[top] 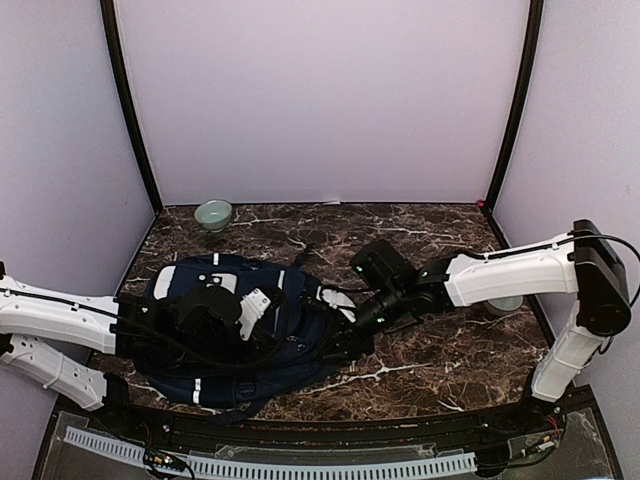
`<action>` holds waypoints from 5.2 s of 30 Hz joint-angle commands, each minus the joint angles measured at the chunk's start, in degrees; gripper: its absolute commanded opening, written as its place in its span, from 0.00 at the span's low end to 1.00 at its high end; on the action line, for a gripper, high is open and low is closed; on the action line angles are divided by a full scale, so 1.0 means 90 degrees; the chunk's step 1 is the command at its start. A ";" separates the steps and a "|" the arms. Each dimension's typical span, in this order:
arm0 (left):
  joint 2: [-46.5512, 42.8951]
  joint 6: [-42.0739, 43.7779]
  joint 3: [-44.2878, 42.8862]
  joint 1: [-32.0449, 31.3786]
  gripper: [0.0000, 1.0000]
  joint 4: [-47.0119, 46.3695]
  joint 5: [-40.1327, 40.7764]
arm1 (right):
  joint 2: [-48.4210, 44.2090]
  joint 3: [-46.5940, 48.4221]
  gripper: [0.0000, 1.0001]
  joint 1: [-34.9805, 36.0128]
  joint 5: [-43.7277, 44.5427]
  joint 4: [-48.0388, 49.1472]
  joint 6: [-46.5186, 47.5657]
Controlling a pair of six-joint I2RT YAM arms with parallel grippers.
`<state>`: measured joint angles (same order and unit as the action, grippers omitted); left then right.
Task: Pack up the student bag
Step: Grab the upper front pocket of the student bag, then zip the upper front pocket of the student bag, then hold the student bag at the center of the board, then zip the upper front pocket of the student bag.
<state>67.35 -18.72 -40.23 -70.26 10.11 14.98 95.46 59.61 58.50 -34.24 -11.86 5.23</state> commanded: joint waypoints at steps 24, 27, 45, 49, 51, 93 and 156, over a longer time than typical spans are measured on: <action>-0.0479 -0.0446 0.0102 0.0101 0.00 -0.0565 -0.0005 | 0.0589 0.1474 0.39 0.0061 0.0098 -0.0995 0.0481; -0.0501 -0.0469 0.0114 0.0101 0.00 -0.0593 -0.0005 | 0.0474 0.1384 0.39 0.0105 0.0083 -0.0786 0.0388; -0.0316 -0.0672 0.0065 0.0107 0.00 -0.1016 -0.0034 | 0.0104 0.0944 0.39 0.0745 0.2401 -0.0194 -0.0151; -0.0306 -0.0699 0.0065 0.0110 0.00 -0.1095 -0.0029 | 0.0076 0.0951 0.32 0.0746 0.2435 -0.0170 -0.0191; -0.0280 -0.0694 0.0065 0.0111 0.00 -0.1153 -0.0043 | 0.0029 0.0897 0.25 0.0746 0.2359 -0.0048 -0.0211; 0.1868 0.2402 -0.1576 -0.0883 0.01 -0.0197 -0.1246 | -0.0058 0.0183 0.00 -0.1725 0.1890 -0.0902 0.1640; 0.2593 0.0932 -0.2542 -0.1378 0.05 0.1317 0.0942 | -0.0429 -0.0093 0.00 -0.1858 0.0700 -0.2061 0.2804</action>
<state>94.45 -13.96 -66.15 -82.08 23.11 26.35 88.99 57.74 46.33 -32.27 -30.50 29.26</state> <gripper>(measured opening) 0.063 0.018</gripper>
